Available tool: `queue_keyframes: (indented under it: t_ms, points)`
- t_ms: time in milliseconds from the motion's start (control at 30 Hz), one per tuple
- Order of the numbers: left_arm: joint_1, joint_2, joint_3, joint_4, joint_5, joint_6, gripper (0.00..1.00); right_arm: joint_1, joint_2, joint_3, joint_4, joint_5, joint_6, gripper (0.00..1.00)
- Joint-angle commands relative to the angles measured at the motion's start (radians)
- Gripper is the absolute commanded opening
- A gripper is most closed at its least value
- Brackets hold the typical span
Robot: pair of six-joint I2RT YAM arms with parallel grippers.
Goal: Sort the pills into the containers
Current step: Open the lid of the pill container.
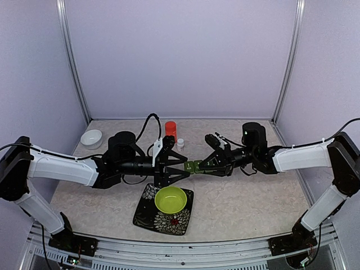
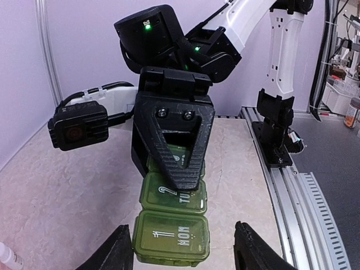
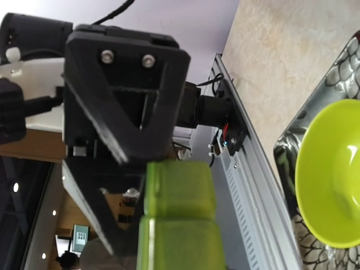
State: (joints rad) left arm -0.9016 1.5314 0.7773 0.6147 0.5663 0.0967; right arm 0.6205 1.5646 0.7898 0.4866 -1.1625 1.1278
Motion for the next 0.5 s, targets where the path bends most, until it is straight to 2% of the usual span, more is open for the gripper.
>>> queue_keyframes:
  t_ms: [0,67,100,133,267,467]
  points:
    - [-0.004,-0.022,0.028,-0.021,-0.003,0.055,0.64,-0.015,-0.034,-0.026,0.116,-0.002,0.073,0.00]
    - [-0.011,-0.034,0.010,-0.042,-0.032,0.135,0.80,-0.015,-0.032,-0.043,0.199,-0.021,0.135,0.00]
    - [-0.016,-0.040,0.001,-0.046,-0.052,0.170,0.94,-0.015,-0.033,-0.046,0.214,-0.026,0.146,0.00]
    - [-0.022,-0.042,-0.003,-0.049,-0.071,0.198,0.98,-0.015,-0.033,-0.045,0.217,-0.030,0.149,0.00]
    - [-0.035,-0.030,-0.002,-0.025,-0.152,0.239,0.99,-0.015,-0.032,-0.044,0.244,-0.041,0.170,0.00]
    - [-0.046,0.037,0.045,0.008,-0.152,0.251,0.99,-0.013,-0.028,-0.049,0.292,-0.046,0.202,0.00]
